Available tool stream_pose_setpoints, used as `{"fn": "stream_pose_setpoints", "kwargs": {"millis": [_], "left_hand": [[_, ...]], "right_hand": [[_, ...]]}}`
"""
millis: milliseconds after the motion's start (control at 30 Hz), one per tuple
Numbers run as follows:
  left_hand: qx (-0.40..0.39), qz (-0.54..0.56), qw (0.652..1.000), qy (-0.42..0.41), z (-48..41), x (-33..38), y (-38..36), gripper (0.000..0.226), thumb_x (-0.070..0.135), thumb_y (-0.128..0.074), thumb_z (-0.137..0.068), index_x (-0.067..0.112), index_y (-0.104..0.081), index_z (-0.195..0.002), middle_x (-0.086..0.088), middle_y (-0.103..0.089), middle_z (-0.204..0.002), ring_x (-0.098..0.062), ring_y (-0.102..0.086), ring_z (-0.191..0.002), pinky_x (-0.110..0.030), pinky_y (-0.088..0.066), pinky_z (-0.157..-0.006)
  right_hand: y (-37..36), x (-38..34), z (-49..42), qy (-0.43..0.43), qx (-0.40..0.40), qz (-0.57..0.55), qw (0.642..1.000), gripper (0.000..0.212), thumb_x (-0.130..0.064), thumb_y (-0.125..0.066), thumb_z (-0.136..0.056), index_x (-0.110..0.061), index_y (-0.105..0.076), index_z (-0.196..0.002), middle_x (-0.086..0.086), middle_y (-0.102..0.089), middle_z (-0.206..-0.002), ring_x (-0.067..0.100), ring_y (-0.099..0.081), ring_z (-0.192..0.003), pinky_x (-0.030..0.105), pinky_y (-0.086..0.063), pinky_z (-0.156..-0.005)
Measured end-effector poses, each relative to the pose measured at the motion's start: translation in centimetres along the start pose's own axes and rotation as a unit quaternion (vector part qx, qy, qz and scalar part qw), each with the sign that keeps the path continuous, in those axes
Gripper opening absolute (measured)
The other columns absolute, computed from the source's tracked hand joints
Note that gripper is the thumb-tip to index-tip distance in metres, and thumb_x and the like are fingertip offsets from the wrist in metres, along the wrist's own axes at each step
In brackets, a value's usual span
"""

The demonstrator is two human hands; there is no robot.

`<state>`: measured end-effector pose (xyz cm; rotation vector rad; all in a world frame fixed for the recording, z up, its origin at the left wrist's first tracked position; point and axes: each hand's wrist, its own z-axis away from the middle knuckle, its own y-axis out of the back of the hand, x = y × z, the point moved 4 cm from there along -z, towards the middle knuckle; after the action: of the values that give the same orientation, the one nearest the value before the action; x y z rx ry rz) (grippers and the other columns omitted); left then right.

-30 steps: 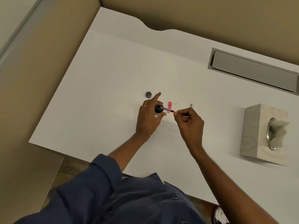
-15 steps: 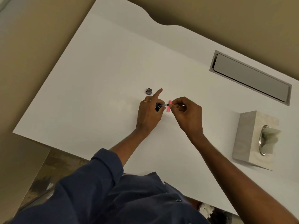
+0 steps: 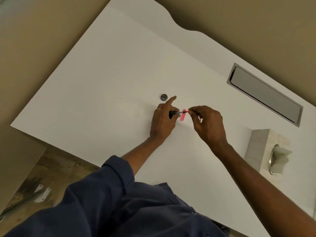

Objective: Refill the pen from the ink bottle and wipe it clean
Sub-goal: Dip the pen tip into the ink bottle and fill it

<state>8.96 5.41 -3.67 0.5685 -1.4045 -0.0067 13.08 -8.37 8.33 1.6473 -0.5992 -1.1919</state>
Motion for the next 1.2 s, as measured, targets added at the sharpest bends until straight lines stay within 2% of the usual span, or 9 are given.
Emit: {"fn": "stream_pose_setpoints", "kwargs": {"millis": [133, 300, 400, 500, 633, 733, 867, 1000, 1200], "left_hand": [[-0.011, 0.033, 0.999, 0.001, 0.1, -0.2, -0.5, 0.063, 0.01, -0.074, -0.091, 0.026, -0.048, -0.146, 0.012, -0.066, -0.1, 0.008, -0.048, -0.101, 0.002, -0.036, -0.085], [-0.014, 0.048, 0.999, -0.008, 0.3, -0.1, -0.4, 0.062, 0.007, -0.073, -0.091, 0.024, -0.049, -0.146, 0.0, -0.07, -0.102, 0.003, -0.051, -0.1, 0.002, -0.037, -0.085], [-0.013, 0.051, 0.999, -0.01, 0.0, 0.1, -0.4, 0.062, 0.009, -0.074, -0.091, 0.023, -0.049, -0.146, 0.0, -0.07, -0.101, 0.009, -0.052, -0.096, 0.003, -0.036, -0.084], [-0.009, 0.056, 0.998, -0.004, -0.3, -0.1, -0.4, 0.061, 0.008, -0.073, -0.091, 0.024, -0.05, -0.146, 0.006, -0.068, -0.099, 0.017, -0.048, -0.101, 0.003, -0.036, -0.084], [-0.005, 0.057, 0.998, 0.0, -0.3, -0.3, -0.1, 0.062, 0.006, -0.072, -0.091, 0.024, -0.049, -0.146, 0.012, -0.065, -0.094, 0.002, -0.048, -0.103, 0.001, -0.037, -0.086], [-0.007, 0.054, 0.999, -0.005, -0.2, -0.3, 0.1, 0.063, 0.006, -0.073, -0.091, 0.023, -0.049, -0.147, 0.003, -0.071, -0.099, -0.001, -0.049, -0.102, 0.002, -0.036, -0.085], [-0.009, 0.051, 0.999, -0.001, 0.0, -0.1, 0.3, 0.064, 0.008, -0.073, -0.091, 0.024, -0.048, -0.147, -0.001, -0.07, -0.102, 0.004, -0.046, -0.098, 0.004, -0.036, -0.083], [-0.017, 0.048, 0.999, -0.007, 0.1, 0.0, 0.5, 0.064, 0.006, -0.073, -0.09, 0.022, -0.049, -0.147, -0.002, -0.072, -0.1, 0.003, -0.046, -0.097, 0.001, -0.037, -0.085], [-0.03, 0.047, 0.998, -0.019, 0.1, 0.5, 0.7, 0.064, 0.008, -0.073, -0.09, 0.018, -0.048, -0.148, -0.003, -0.075, -0.1, -0.008, -0.054, -0.1, -0.017, -0.043, -0.089]], "right_hand": [[0.0, -0.3, -0.2, 0.016, -0.004, 0.036, 0.999, 0.012, -0.028, -0.066, -0.097, -0.02, -0.075, -0.094, -0.004, -0.076, -0.09, 0.011, -0.069, -0.076, 0.024, -0.052, -0.067], [0.2, -0.6, -1.4, 0.063, -0.029, 0.113, 0.991, 0.024, -0.032, -0.063, -0.1, -0.014, -0.07, -0.087, 0.002, -0.072, -0.08, 0.022, -0.065, -0.064, 0.033, -0.054, -0.059], [0.0, -0.6, -2.2, 0.066, -0.042, 0.149, 0.986, 0.032, -0.032, -0.059, -0.103, -0.011, -0.067, -0.08, 0.005, -0.066, -0.072, 0.026, -0.06, -0.059, 0.036, -0.05, -0.055], [-0.3, -0.7, -2.5, 0.059, -0.044, 0.181, 0.981, 0.041, -0.03, -0.057, -0.104, -0.01, -0.056, -0.068, 0.005, -0.054, -0.06, 0.028, -0.05, -0.051, 0.032, -0.035, -0.048], [-0.6, -0.7, -2.5, 0.047, -0.064, 0.211, 0.974, 0.045, -0.034, -0.052, -0.106, -0.015, -0.044, -0.066, 0.0, -0.045, -0.058, 0.026, -0.042, -0.05, 0.027, -0.018, -0.047], [-0.5, -0.4, -2.1, 0.047, -0.072, 0.194, 0.977, 0.043, -0.046, -0.048, -0.107, -0.017, -0.057, -0.077, -0.003, -0.057, -0.071, 0.023, -0.053, -0.056, 0.027, -0.032, -0.05], [0.0, -0.7, -1.4, 0.075, -0.074, 0.136, 0.985, 0.031, -0.048, -0.051, -0.106, -0.02, -0.063, -0.113, -0.006, -0.07, -0.102, 0.017, -0.068, -0.07, 0.034, -0.054, -0.062], [0.0, -0.9, -1.3, 0.123, -0.078, 0.157, 0.977, 0.021, -0.032, -0.052, -0.106, -0.014, -0.064, -0.106, 0.002, -0.071, -0.097, 0.029, -0.066, -0.065, 0.035, -0.049, -0.06], [-0.3, -1.3, -1.4, 0.132, -0.084, 0.178, 0.972, 0.016, -0.031, -0.054, -0.105, -0.017, -0.063, -0.106, 0.0, -0.071, -0.092, 0.027, -0.068, -0.068, 0.039, -0.052, -0.065]]}}
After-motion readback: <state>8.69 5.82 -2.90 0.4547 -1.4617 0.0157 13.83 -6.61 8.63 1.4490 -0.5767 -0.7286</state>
